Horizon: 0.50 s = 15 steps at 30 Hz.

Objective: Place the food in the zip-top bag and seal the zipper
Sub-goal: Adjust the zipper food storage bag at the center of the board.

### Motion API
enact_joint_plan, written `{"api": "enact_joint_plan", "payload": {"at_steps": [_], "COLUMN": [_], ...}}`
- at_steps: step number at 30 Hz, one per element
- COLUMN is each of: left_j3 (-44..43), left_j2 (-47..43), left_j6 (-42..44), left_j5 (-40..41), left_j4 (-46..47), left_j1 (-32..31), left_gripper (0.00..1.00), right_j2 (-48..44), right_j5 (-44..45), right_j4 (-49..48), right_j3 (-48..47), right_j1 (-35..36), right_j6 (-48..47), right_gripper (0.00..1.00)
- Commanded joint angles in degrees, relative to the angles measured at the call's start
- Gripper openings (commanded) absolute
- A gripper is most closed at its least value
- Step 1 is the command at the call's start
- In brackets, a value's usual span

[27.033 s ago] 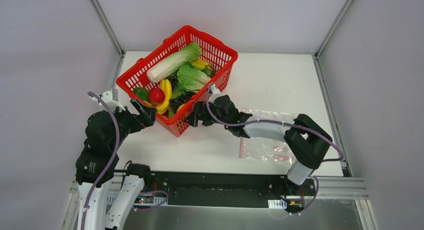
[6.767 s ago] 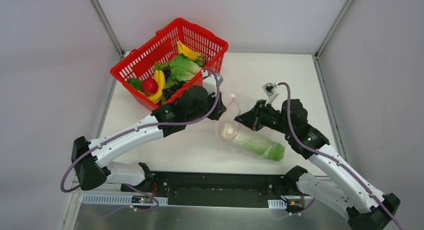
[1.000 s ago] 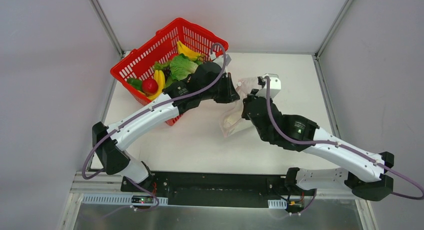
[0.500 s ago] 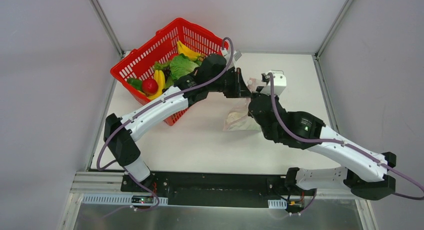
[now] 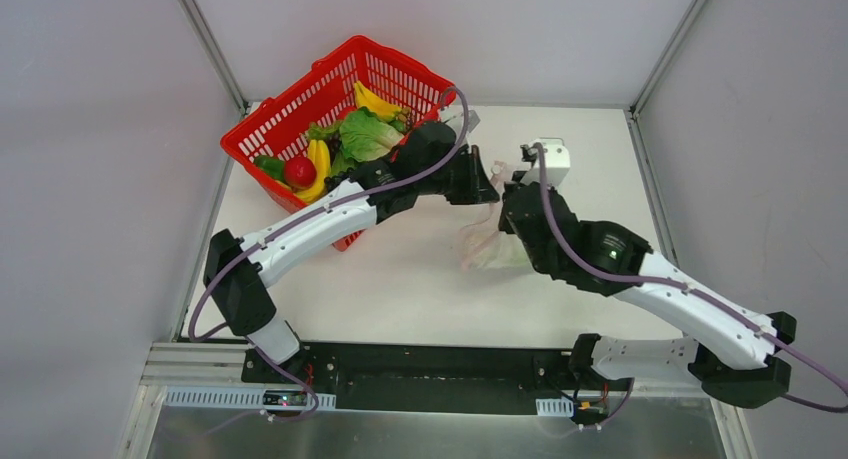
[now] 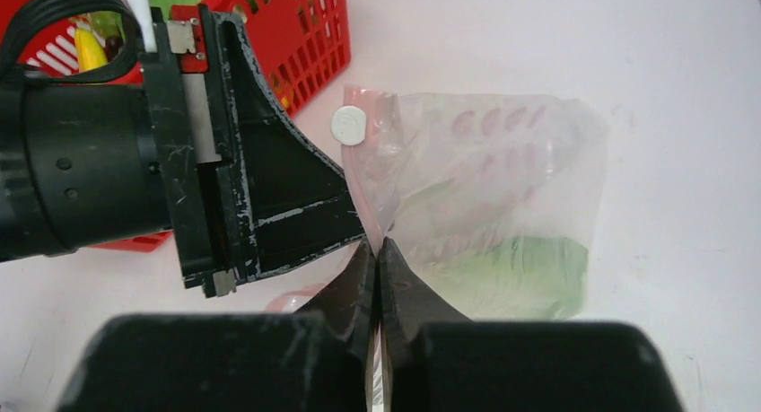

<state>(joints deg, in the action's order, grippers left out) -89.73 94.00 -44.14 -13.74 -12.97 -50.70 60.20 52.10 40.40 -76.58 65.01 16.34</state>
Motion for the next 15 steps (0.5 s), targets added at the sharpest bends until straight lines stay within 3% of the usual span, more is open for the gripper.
{"api": "enact_joint_plan", "payload": {"at_steps": [1, 5, 9, 15], "left_j3": [7.2, 8.0, 5.6, 3.5], "left_j2": [-7.0, -8.6, -7.9, -8.0], "left_j6": [3.2, 6.6, 9.4, 11.9], "left_j5": [7.7, 9.0, 13.2, 16.1], "left_j4": [-4.2, -8.9, -14.9, -19.1], "left_j1": [3.7, 5.2, 5.5, 5.8], "left_gripper": [0.0, 0.0, 0.07, 0.42], "right_j2": [3.5, 5.5, 6.4, 6.8], "right_j5": [-11.1, -21.4, -28.1, -29.3], "right_j4": [-6.8, -11.1, -13.6, -15.2], "right_j3": [2.3, 4.1, 4.5, 5.1], "right_j1": [-3.9, -9.4, -13.2, -14.9], "right_j6": [-1.2, -0.8, 0.2, 1.6], "right_gripper": [0.0, 0.0, 0.0, 0.0]}}
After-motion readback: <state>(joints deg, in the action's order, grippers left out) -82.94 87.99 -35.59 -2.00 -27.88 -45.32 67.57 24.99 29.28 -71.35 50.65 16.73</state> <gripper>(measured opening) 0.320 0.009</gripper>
